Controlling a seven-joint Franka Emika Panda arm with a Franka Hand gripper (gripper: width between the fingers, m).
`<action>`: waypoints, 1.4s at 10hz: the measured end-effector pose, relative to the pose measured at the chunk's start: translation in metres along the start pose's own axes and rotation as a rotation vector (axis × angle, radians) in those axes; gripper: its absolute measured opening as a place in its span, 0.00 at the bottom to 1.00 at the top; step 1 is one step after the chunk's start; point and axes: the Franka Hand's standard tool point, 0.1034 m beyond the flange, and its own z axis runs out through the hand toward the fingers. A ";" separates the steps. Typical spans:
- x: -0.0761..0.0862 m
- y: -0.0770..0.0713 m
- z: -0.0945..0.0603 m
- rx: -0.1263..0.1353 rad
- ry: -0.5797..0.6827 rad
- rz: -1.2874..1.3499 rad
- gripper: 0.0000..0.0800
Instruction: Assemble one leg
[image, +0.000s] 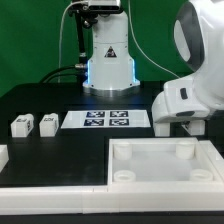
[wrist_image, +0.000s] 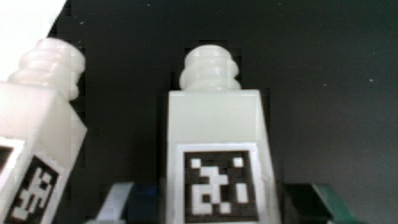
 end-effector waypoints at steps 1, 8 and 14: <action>0.000 0.001 -0.001 -0.001 0.000 -0.005 0.36; -0.032 0.042 -0.142 0.007 0.452 -0.110 0.36; -0.029 0.056 -0.182 -0.046 0.981 -0.123 0.36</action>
Offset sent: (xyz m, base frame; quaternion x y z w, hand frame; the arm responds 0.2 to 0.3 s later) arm 0.0354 -0.0271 0.0602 0.0011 -0.0121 -0.0639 0.9979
